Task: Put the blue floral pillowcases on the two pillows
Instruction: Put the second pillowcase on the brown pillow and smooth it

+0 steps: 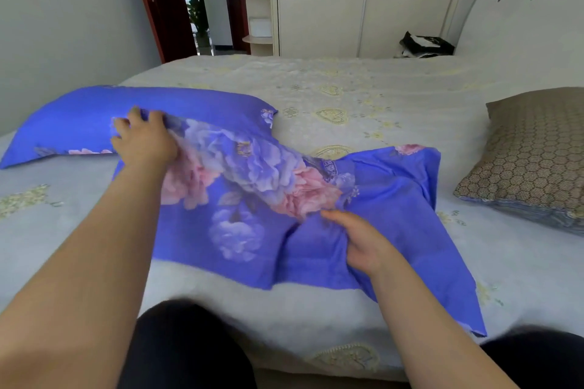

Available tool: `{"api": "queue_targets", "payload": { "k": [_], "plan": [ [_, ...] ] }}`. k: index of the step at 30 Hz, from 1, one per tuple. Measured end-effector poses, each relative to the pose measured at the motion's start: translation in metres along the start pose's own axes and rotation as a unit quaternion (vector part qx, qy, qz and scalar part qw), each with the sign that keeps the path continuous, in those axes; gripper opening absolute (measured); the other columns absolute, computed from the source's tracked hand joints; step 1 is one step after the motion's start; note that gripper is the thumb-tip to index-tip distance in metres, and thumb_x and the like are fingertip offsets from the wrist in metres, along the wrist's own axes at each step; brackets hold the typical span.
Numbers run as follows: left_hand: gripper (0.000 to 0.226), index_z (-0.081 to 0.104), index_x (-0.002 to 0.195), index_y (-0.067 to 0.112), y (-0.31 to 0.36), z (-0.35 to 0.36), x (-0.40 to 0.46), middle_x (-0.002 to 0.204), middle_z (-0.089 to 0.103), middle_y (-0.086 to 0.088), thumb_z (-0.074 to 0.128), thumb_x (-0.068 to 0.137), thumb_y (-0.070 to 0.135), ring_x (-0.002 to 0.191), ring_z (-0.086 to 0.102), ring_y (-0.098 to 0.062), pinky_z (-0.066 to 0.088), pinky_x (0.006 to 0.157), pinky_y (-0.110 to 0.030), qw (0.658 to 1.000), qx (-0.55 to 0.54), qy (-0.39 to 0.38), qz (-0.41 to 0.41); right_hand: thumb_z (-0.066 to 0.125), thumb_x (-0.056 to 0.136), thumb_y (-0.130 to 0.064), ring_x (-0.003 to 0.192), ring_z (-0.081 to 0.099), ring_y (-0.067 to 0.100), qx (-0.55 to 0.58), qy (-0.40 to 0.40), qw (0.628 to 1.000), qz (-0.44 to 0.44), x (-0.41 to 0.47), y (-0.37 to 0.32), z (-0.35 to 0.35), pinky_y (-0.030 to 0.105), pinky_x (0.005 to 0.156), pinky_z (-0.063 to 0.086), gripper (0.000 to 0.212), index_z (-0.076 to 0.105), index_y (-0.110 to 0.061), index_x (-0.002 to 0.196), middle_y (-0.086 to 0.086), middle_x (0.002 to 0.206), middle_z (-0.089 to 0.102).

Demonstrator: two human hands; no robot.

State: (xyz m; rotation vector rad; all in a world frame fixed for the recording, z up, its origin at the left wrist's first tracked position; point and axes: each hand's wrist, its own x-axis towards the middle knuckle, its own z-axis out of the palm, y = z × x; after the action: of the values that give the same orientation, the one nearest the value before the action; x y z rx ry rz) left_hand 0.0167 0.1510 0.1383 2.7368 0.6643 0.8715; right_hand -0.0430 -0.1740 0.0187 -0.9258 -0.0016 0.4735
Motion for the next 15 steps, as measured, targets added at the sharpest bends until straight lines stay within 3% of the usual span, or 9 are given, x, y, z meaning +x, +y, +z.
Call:
{"api": "queue_targets", "payload": {
  "k": [2,4,5,6,8,9,11,13,15],
  "plan": [
    [0.038,0.051,0.127,0.01,0.012,0.021,-0.021,0.138,0.04,-0.02,0.046,0.09,0.018,0.122,0.039,-0.04,0.037,0.095,-0.05,0.997,0.037,-0.029,0.06,0.059,0.073,0.004,0.087,0.066,0.018,-0.164,0.017,0.986,-0.035,0.004,0.01,0.011,0.025,0.08,0.053,0.036,0.06,-0.009,0.107,0.008,0.098,0.068],
    [0.04,0.054,0.122,0.011,0.046,0.03,-0.056,0.121,0.056,-0.019,0.043,0.093,0.038,0.109,0.053,-0.036,0.044,0.088,-0.043,0.983,-0.068,-0.122,0.118,0.055,0.07,-0.005,0.108,0.055,0.017,-0.417,0.062,0.902,-0.088,0.013,0.018,0.02,0.018,0.08,0.047,0.053,0.048,-0.011,0.123,0.006,0.126,0.052],
    [0.045,0.055,0.115,0.015,0.068,0.028,-0.077,0.112,0.062,-0.014,0.041,0.093,0.051,0.101,0.059,-0.032,0.047,0.083,-0.038,0.952,-0.145,-0.236,0.129,0.054,0.073,-0.006,0.116,0.05,0.018,-0.528,0.067,0.839,-0.116,0.016,0.021,0.025,0.02,0.084,0.045,0.056,0.043,-0.012,0.128,0.005,0.138,0.037],
    [0.049,0.058,0.104,0.019,0.089,0.022,-0.096,0.099,0.067,-0.008,0.035,0.092,0.061,0.088,0.064,-0.026,0.05,0.073,-0.031,0.897,-0.216,-0.37,0.11,0.053,0.077,-0.008,0.117,0.049,0.022,-0.61,0.058,0.778,-0.138,0.017,0.022,0.031,0.027,0.085,0.045,0.054,0.042,-0.013,0.129,0.002,0.146,0.022],
    [0.054,0.057,0.077,0.018,0.116,0.014,-0.118,0.065,0.064,0.0,0.029,0.094,0.061,0.056,0.06,-0.013,0.045,0.049,-0.017,0.794,-0.26,-0.544,0.08,0.052,0.08,-0.018,0.1,0.057,0.029,-0.712,0.033,0.686,-0.146,0.018,0.021,0.04,0.034,0.069,0.047,0.058,0.036,-0.017,0.136,-0.006,0.154,0.001],
    [0.053,0.055,0.072,0.015,0.121,0.018,-0.119,0.056,0.059,0.001,0.035,0.093,0.06,0.05,0.057,-0.012,0.042,0.046,-0.017,0.785,-0.238,-0.563,0.098,0.051,0.08,-0.024,0.098,0.058,0.031,-0.737,0.028,0.66,-0.143,0.018,0.018,0.044,0.035,0.067,0.047,0.061,0.034,-0.02,0.139,-0.008,0.155,-0.001],
    [0.043,0.049,0.067,0.014,0.124,0.029,-0.111,0.056,0.05,0.0,0.053,0.09,0.049,0.053,0.048,-0.014,0.036,0.049,-0.023,0.841,-0.159,-0.497,0.141,0.05,0.082,-0.033,0.108,0.054,0.029,-0.754,0.01,0.633,-0.173,0.017,0.014,0.04,0.038,0.077,0.049,0.054,0.043,-0.021,0.133,-0.003,0.15,0.022],
    [0.037,0.043,0.058,0.015,0.119,0.043,-0.1,0.056,0.043,-0.001,0.056,0.09,0.028,0.052,0.039,-0.014,0.029,0.048,-0.024,0.888,-0.18,-0.401,0.134,0.049,0.088,-0.043,0.114,0.053,0.022,-0.739,0.007,0.623,-0.254,0.015,0.01,0.033,0.036,0.087,0.046,0.042,0.056,-0.021,0.123,-0.011,0.146,0.037],
    [0.034,0.049,0.056,0.016,0.117,0.047,-0.098,0.055,0.047,-0.001,0.051,0.09,0.017,0.055,0.041,-0.016,0.033,0.052,-0.024,0.877,-0.326,-0.346,0.075,0.04,0.095,-0.047,0.118,0.052,0.011,-0.654,0.036,0.703,-0.279,0.017,0.003,0.027,0.029,0.097,0.042,0.041,0.054,-0.026,0.127,-0.02,0.146,0.037]
  ]
}}
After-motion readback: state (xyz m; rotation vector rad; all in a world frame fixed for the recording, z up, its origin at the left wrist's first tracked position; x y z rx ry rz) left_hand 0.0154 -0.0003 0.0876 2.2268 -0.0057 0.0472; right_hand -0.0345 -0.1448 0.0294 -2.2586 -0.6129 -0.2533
